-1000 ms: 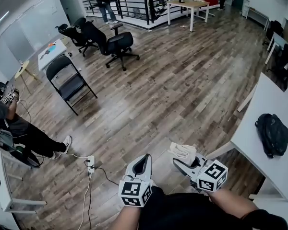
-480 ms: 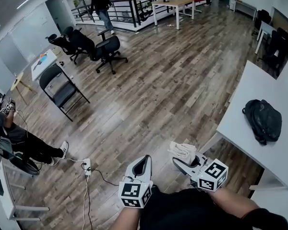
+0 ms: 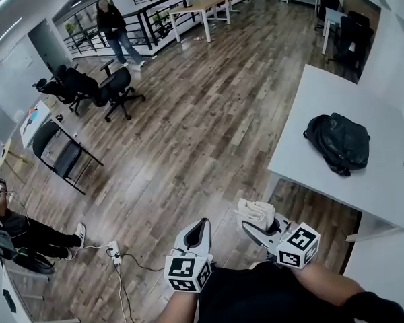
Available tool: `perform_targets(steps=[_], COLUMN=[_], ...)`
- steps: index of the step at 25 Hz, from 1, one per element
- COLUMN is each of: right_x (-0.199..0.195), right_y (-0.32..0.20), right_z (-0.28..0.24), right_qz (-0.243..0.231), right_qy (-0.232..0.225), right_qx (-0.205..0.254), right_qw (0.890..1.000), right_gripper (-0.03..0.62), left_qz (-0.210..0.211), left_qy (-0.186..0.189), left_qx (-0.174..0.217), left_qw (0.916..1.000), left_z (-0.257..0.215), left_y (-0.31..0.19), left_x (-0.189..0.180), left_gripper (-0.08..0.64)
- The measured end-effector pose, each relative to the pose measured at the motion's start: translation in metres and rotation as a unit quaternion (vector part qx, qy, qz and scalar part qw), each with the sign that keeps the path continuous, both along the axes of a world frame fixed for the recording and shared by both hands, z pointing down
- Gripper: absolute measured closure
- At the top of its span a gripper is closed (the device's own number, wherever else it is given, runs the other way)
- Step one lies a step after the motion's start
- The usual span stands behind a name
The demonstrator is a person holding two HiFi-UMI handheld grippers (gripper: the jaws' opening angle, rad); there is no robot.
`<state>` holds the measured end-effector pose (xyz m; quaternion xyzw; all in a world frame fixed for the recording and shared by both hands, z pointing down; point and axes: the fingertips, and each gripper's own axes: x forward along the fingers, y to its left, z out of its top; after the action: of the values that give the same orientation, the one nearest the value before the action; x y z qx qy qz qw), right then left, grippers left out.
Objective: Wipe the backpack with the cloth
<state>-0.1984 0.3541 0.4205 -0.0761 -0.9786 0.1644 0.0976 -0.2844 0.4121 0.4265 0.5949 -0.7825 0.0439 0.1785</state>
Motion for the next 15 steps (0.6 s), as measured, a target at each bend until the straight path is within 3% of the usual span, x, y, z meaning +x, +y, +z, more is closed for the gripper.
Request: perform_targets(steps=[7, 15], right_x=[0.084, 0.166], right_y=[-0.056, -0.098], right_z=[0.002, -0.010], right_qz=[0.105, 0.212], right_qy=[0.006, 0.008], right_qx=[-0.001, -0.001], right_qw=[0.994, 0.977], right_gripper=[0.508, 0.508], left_qz=[0.095, 0.191], left_qy=[0.006, 0.004], left_qx=[0.000, -0.004], left_qw=[0.9955, 0.9816], left_z=[0.003, -0.010], left_y=[-0.068, -0.124], left_x=[0.074, 0.136], left_gripper=[0.552, 0.552])
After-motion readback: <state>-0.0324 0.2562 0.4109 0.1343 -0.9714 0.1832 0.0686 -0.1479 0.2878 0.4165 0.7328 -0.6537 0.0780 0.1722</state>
